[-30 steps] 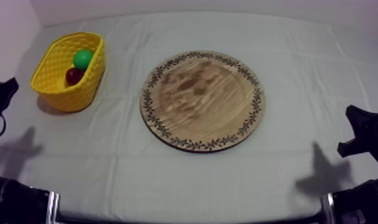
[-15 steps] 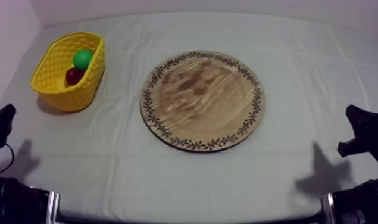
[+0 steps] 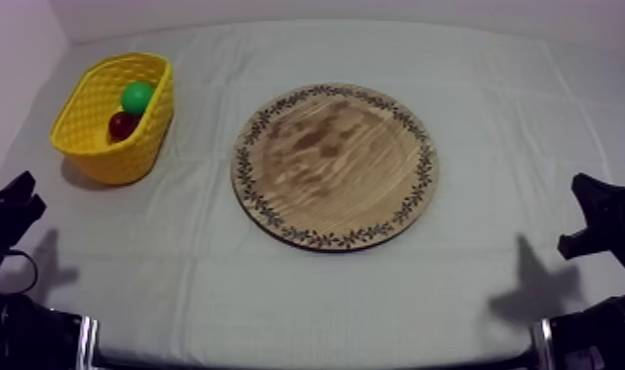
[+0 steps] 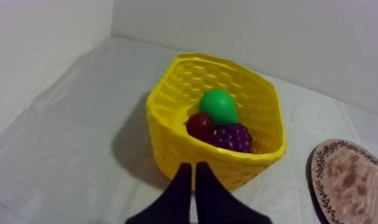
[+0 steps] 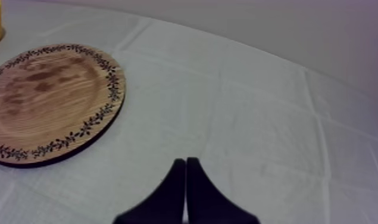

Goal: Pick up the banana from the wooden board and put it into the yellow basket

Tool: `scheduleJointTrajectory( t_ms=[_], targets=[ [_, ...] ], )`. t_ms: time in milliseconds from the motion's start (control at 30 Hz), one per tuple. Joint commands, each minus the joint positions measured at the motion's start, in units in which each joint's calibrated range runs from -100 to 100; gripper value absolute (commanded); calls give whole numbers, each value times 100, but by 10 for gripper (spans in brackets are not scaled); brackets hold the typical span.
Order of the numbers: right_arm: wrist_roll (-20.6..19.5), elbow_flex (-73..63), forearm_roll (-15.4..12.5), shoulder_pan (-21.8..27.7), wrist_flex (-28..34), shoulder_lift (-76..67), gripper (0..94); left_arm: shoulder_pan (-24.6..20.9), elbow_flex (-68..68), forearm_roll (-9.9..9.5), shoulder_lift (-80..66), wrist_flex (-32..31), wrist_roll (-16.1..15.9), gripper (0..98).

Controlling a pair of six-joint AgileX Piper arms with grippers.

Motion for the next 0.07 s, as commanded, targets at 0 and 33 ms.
scheduleJointTrajectory(
  t_ms=[0, 33],
  targets=[
    [-2, 5, -2, -1, 7, 0, 2, 4, 1, 7, -2, -14, 568, 1],
    [-2, 5, -2, -1, 7, 0, 2, 4, 2, 9, -2, -17, 555, 1]
  ],
)
